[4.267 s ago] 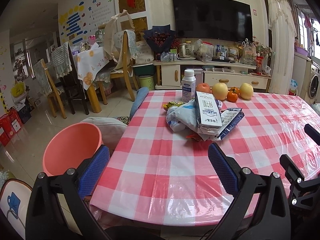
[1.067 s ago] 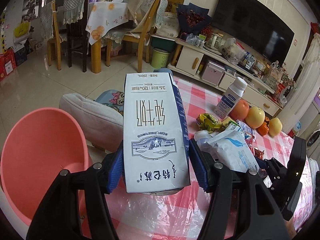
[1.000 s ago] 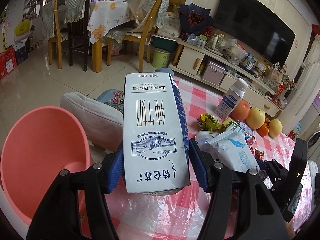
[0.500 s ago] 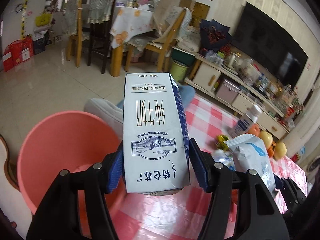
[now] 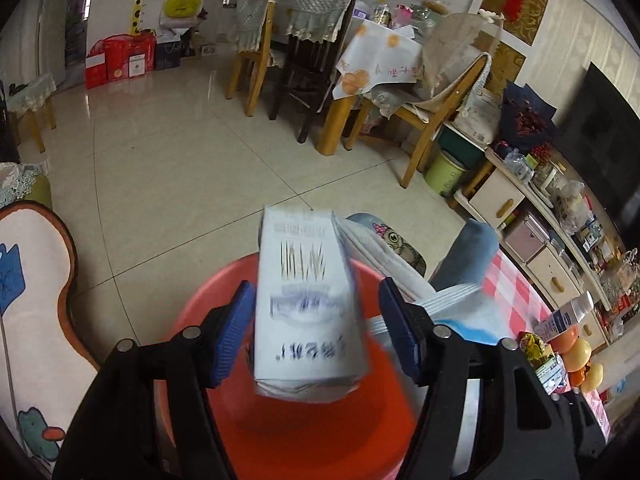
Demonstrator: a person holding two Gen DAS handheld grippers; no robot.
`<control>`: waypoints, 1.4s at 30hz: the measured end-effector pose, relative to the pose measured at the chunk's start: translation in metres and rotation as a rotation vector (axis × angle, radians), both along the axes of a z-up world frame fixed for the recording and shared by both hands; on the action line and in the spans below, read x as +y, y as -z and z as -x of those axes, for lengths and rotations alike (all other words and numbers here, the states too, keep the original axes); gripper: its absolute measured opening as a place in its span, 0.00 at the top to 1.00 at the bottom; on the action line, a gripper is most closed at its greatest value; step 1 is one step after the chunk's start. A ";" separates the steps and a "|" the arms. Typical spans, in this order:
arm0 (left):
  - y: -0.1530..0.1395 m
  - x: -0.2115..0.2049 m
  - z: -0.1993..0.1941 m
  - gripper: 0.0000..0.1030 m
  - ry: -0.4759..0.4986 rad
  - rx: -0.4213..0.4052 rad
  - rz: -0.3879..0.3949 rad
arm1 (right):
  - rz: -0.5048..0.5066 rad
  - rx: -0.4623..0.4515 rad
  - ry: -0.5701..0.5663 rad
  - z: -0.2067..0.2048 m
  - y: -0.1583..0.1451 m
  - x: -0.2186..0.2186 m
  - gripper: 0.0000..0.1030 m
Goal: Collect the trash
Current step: 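Carry the milk carton to the pink bucket with the left gripper while the right gripper grasps the wipes packet, then open the left gripper over the bucket while the right gripper drops the wipes packet in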
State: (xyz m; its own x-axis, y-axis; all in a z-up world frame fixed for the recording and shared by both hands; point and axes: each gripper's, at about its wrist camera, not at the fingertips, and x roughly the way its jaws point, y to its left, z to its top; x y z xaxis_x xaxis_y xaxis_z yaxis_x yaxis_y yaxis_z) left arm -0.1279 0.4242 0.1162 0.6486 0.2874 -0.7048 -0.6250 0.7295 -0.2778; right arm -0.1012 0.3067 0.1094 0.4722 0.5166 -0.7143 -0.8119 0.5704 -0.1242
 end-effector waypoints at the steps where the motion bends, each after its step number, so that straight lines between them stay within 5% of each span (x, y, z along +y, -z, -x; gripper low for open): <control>1: 0.001 0.005 0.002 0.22 -0.010 0.003 0.002 | 0.005 -0.008 -0.014 0.001 0.003 0.006 0.18; 5: 0.005 0.018 0.006 0.15 -0.037 -0.002 0.031 | -0.008 -0.022 -0.035 0.005 0.008 0.015 0.11; 11: 0.005 0.016 0.008 0.10 -0.047 -0.098 0.045 | -0.058 -0.053 0.085 0.001 0.002 -0.029 0.09; 24: -0.023 -0.079 -0.011 0.07 0.278 -0.347 -0.256 | -0.142 -0.145 0.355 0.025 -0.009 -0.157 0.05; 34: -0.021 -0.146 -0.031 0.07 0.502 -0.296 -0.330 | -0.189 -0.070 0.473 0.038 0.007 -0.225 0.05; 42: 0.000 -0.176 -0.051 0.07 0.648 -0.198 -0.225 | -0.235 -0.023 0.515 0.036 0.013 -0.259 0.05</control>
